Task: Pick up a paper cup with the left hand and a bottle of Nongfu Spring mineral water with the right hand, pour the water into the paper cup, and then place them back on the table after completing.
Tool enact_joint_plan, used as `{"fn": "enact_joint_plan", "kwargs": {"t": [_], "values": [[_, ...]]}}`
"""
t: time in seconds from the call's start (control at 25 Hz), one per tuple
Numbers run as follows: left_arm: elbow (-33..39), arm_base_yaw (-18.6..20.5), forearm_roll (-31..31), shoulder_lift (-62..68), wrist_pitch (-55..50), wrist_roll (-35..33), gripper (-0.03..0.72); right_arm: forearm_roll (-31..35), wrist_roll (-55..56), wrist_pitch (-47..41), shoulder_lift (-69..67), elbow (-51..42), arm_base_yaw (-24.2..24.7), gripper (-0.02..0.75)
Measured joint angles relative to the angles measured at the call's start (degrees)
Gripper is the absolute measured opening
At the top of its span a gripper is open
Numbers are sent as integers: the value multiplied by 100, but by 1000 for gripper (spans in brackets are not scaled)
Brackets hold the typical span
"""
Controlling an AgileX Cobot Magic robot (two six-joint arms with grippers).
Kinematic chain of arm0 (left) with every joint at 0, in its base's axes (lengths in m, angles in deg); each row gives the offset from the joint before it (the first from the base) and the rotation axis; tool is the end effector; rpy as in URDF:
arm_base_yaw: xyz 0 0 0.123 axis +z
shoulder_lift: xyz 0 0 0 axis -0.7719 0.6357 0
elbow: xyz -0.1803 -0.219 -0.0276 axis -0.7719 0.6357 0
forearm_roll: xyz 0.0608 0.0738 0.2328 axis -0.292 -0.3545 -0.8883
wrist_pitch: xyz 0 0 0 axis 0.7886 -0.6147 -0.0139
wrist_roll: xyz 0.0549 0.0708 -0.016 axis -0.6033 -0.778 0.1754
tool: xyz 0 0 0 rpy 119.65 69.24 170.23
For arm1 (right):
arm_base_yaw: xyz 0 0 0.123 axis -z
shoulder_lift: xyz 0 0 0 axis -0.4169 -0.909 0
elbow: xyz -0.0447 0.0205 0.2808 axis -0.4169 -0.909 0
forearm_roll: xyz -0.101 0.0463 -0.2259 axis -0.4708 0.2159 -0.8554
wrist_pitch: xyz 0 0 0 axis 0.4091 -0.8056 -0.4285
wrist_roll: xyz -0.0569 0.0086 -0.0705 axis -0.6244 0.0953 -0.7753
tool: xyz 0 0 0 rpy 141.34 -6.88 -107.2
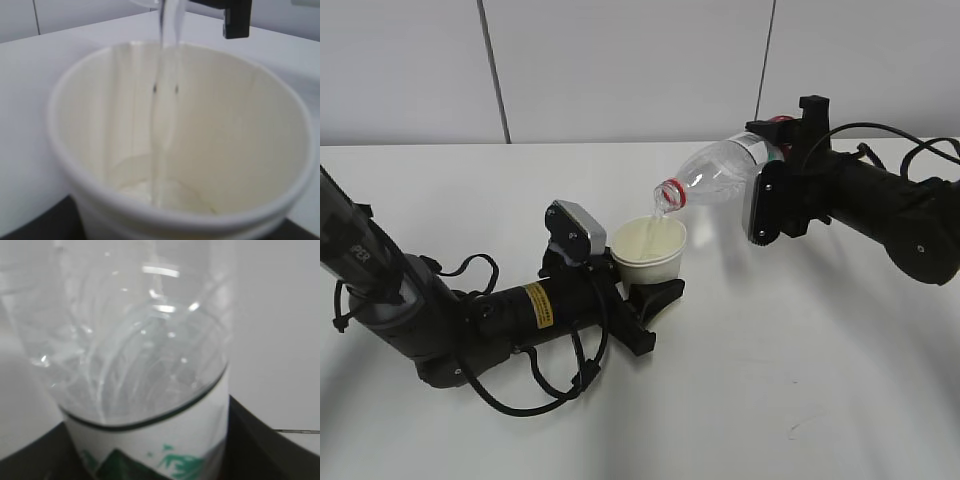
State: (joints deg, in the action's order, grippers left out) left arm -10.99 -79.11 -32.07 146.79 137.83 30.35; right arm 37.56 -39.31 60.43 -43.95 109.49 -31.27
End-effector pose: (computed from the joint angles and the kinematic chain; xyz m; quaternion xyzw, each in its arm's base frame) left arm 0.3229 -0.2283 0.0510 0.3613 0.6797 -0.3333 0.5445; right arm 0.4013 0.0681 0.1509 -0.6065 0.4547 -0.3535 0.5482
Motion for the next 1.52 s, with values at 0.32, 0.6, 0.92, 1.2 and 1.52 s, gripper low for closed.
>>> {"fn": "enact_joint_plan", "kwargs": {"t": [0.32,0.6,0.92,1.2,1.52], "values": [[0,0,0,0,0,0,386,0,-65,13,0,0,0,452],[0,0,-19,0,-7,0,386,0,-127,26,0,0,0,452],[0,0,-24,0,-21,0,386,0,-139,26,0,0,0,452],[0,0,-24,0,-41,0,386,45,-139,26,0,0,0,452],[0,0,-24,0,-41,0,386,49,94,26,0,0,0,452]]}}
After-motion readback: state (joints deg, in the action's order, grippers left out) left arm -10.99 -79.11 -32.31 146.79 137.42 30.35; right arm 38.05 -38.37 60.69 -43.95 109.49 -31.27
